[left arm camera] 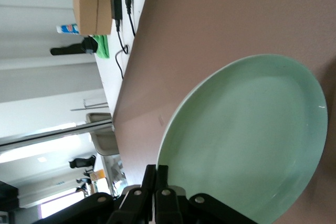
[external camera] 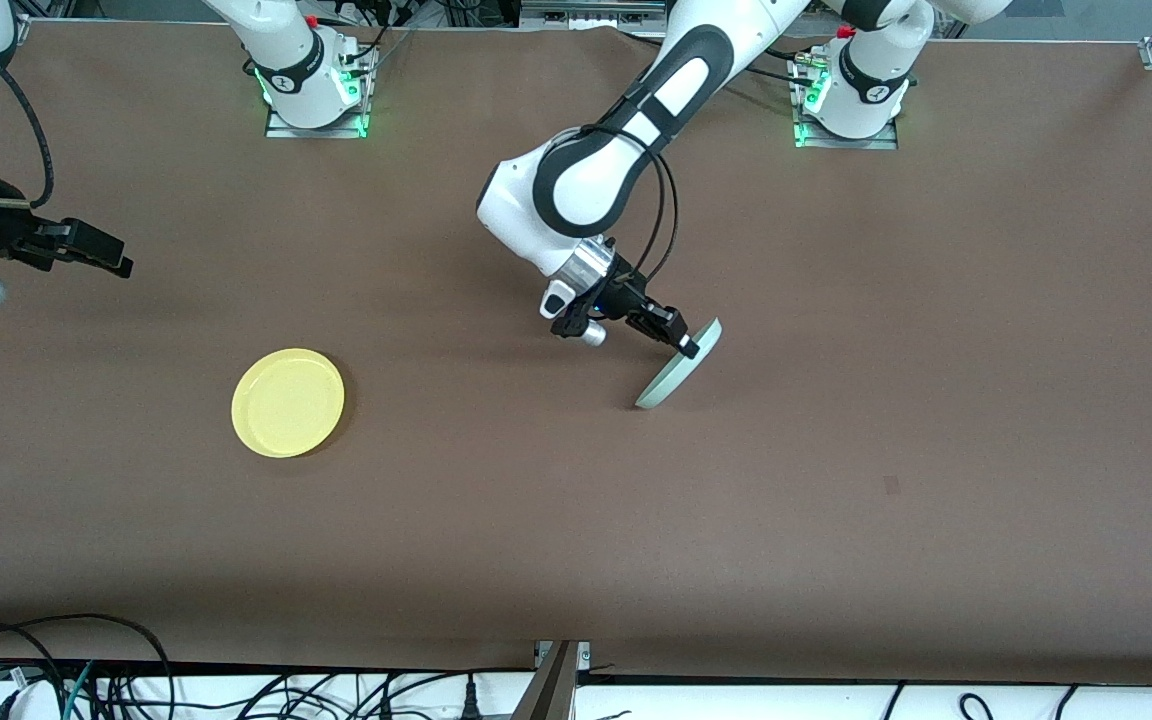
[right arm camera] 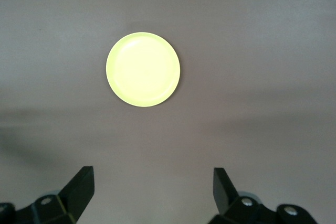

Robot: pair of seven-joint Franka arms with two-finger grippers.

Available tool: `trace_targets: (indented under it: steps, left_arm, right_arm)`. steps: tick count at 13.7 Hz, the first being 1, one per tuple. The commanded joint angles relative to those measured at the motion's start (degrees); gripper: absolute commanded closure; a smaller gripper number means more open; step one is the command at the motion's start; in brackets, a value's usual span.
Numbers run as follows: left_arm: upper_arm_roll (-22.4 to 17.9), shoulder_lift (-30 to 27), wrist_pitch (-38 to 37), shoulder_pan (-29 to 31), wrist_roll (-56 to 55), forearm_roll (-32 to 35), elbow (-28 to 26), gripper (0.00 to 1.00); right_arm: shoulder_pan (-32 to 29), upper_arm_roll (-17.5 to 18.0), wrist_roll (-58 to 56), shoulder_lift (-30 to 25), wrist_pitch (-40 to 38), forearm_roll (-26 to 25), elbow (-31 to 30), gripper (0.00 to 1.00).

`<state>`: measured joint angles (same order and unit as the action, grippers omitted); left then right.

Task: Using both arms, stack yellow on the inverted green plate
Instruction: 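Lift and flip the green plate with the left gripper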

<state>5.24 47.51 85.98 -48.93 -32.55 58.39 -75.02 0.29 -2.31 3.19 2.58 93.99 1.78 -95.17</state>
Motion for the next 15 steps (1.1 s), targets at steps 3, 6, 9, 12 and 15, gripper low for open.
trace_targets:
  steps: [3,6,9,12,15]
  left_arm:
    - [-1.9,4.08,-2.83,-5.46,-1.55,7.0,2.24,1.0]
    - [-2.25,5.04,-4.76,-8.45,-4.44,7.0,2.15,1.0]
    - [-2.16,6.1,-5.64,-10.56,-8.92,6.65,2.15,1.0]
    - [-1.64,6.01,-6.17,-13.38,-11.2,5.42,2.33,0.0]
    - [-1.46,6.19,-5.64,-17.15,-23.84,1.21,2.33,0.0]
  right_arm:
    - [-0.02,-0.06,0.32,-0.38,-0.65,0.32,0.25,0.0]
    - [-0.02,-0.06,0.32,-0.38,-0.56,0.32,0.34,0.0]
    - [-0.02,-0.06,0.32,-0.38,-0.12,0.32,0.34,0.0]
    - [-0.02,-0.06,0.32,-0.38,-0.29,0.32,0.34,0.0]
    - [-0.02,0.03,0.32,-0.38,-0.47,0.32,0.34,0.0]
